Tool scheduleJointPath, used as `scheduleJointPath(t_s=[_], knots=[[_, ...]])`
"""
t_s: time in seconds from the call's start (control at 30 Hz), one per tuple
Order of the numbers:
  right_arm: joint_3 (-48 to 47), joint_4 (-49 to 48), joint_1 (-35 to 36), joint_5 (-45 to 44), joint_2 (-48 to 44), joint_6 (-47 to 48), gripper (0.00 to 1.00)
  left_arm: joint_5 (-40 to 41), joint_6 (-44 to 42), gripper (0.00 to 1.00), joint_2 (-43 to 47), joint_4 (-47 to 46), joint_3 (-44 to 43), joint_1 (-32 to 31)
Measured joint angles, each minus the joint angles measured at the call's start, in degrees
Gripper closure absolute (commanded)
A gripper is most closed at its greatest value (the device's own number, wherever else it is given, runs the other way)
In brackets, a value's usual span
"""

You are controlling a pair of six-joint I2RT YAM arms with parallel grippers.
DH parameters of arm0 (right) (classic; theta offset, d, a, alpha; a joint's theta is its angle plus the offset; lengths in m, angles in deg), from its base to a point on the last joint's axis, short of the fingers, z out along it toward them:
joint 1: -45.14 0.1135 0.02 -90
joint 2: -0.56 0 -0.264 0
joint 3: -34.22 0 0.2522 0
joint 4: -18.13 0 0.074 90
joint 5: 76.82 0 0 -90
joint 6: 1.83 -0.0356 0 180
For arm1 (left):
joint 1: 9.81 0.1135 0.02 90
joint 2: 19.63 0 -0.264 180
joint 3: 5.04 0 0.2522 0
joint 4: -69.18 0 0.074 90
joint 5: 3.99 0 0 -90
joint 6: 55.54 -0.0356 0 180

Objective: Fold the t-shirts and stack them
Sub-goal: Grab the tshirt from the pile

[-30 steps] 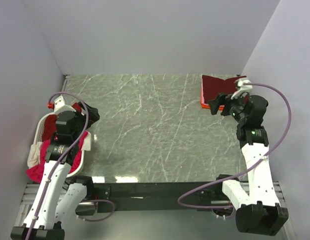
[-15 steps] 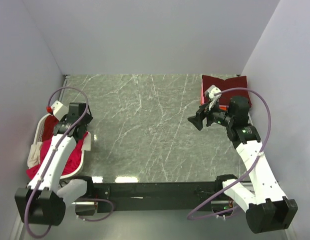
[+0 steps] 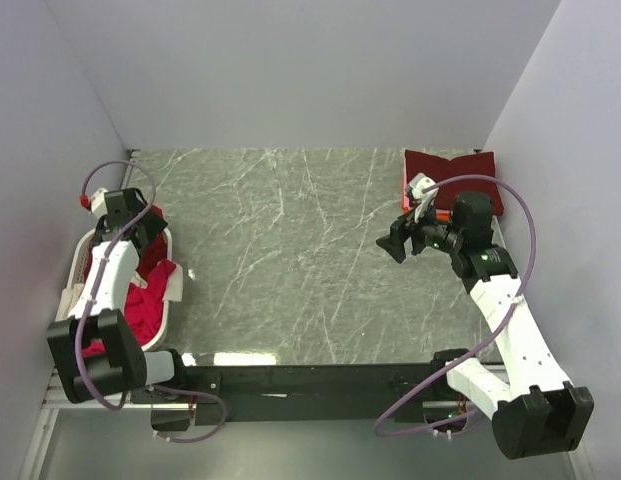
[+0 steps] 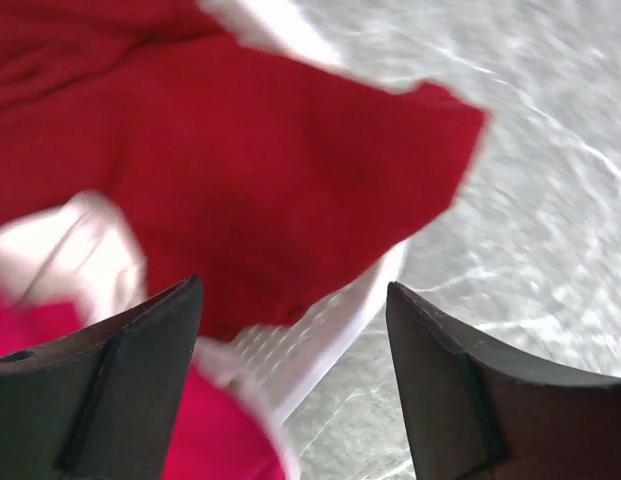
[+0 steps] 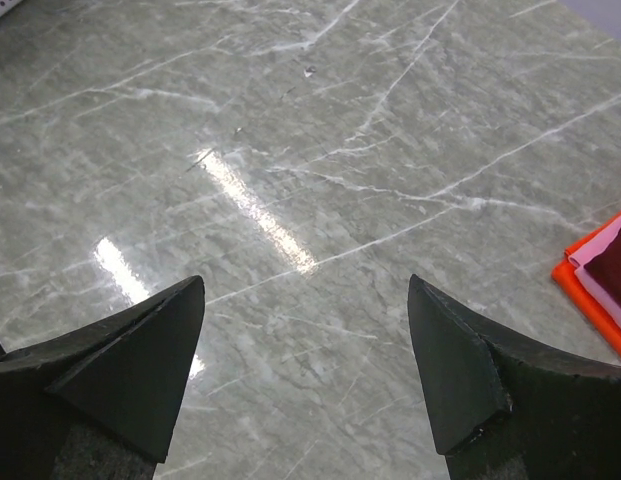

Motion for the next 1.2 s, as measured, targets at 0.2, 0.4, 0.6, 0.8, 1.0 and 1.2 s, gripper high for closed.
scheduleJointPath(t_s=[0.2, 0.4, 0.6, 0.8, 1.0, 1.2], knots=[[0.00, 0.59, 0.02, -0.17, 0.68, 0.87, 0.12, -12.00, -9.70, 0.22, -6.08, -6.34, -4.90, 2.49], [0.00, 1.40, 0.07, -0.13, 0.83, 1.49, 0.13, -15.04, -14.73, 0.42, -15.45, -7.23, -12.26, 2.49], [0.00, 1.77, 0.07, -0.07, 0.87, 1.70, 0.13, -13.31, -16.76, 0.92, -22.27, -6.43, -16.90, 2.49], [0.00, 2.08, 0.07, 0.17, 1.05, 1.70, 0.14, -9.73, -17.70, 1.00, -18.34, -3.89, -18.14, 1.29], [0.00, 2.45, 0.07, 0.15, 1.29, 1.68, 0.14, -7.45, -17.90, 1.00, -5.25, -1.62, -24.06, 0.28], [0.00, 2.45, 0.07, 0.15, 1.49, 1.66, 0.14, -8.92, -17.42, 1.00, 2.49, -2.62, -36.46, 0.28]])
